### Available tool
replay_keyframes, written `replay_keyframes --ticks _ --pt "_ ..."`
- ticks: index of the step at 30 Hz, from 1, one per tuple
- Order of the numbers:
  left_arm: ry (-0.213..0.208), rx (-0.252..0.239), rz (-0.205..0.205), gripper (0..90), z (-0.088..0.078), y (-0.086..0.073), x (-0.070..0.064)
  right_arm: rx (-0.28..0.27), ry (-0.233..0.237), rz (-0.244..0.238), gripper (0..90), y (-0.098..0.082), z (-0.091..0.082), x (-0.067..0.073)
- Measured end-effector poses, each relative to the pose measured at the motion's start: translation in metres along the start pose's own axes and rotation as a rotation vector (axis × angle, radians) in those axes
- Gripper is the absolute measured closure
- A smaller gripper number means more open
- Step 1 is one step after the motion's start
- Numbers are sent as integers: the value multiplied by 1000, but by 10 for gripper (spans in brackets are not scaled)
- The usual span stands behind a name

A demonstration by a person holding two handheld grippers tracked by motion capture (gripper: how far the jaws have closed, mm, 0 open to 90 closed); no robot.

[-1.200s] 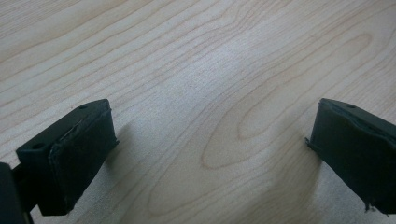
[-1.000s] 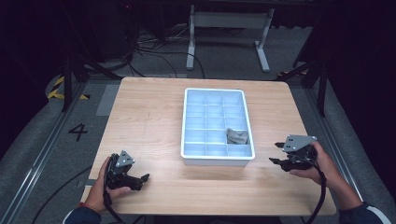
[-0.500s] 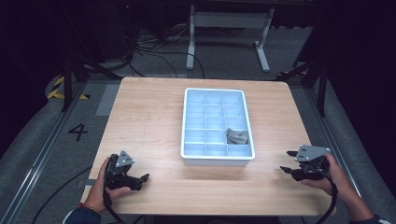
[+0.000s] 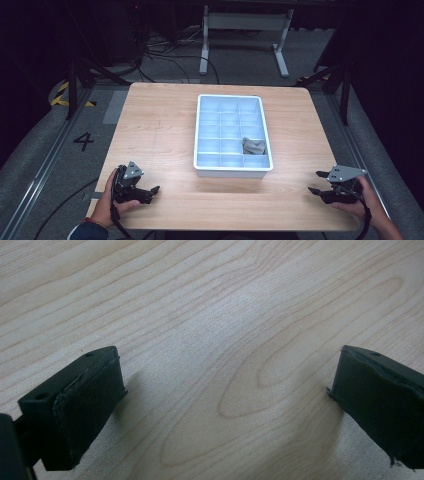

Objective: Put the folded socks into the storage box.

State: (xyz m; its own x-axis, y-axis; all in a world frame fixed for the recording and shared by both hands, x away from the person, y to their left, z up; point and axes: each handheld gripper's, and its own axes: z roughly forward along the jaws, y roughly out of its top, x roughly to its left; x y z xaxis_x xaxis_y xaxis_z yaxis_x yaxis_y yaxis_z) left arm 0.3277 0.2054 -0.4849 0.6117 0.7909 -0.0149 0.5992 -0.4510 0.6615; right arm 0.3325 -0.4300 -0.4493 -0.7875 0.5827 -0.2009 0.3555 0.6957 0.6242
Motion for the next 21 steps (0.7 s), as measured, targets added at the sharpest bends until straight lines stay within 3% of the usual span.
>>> replay_keyframes --ticks 4,9,15,21 --pt "0 0 -1 8 0 0 0 -7 -4 38 349 -13 2 0" --pt "0 -1 -2 8 0 0 0 -31 -1 120 349 -28 4 -3" --pt "0 0 -1 8 0 0 0 -109 51 237 308 -46 4 -7" --pt "0 0 -1 8 0 0 0 -145 39 252 303 -51 5 -6"
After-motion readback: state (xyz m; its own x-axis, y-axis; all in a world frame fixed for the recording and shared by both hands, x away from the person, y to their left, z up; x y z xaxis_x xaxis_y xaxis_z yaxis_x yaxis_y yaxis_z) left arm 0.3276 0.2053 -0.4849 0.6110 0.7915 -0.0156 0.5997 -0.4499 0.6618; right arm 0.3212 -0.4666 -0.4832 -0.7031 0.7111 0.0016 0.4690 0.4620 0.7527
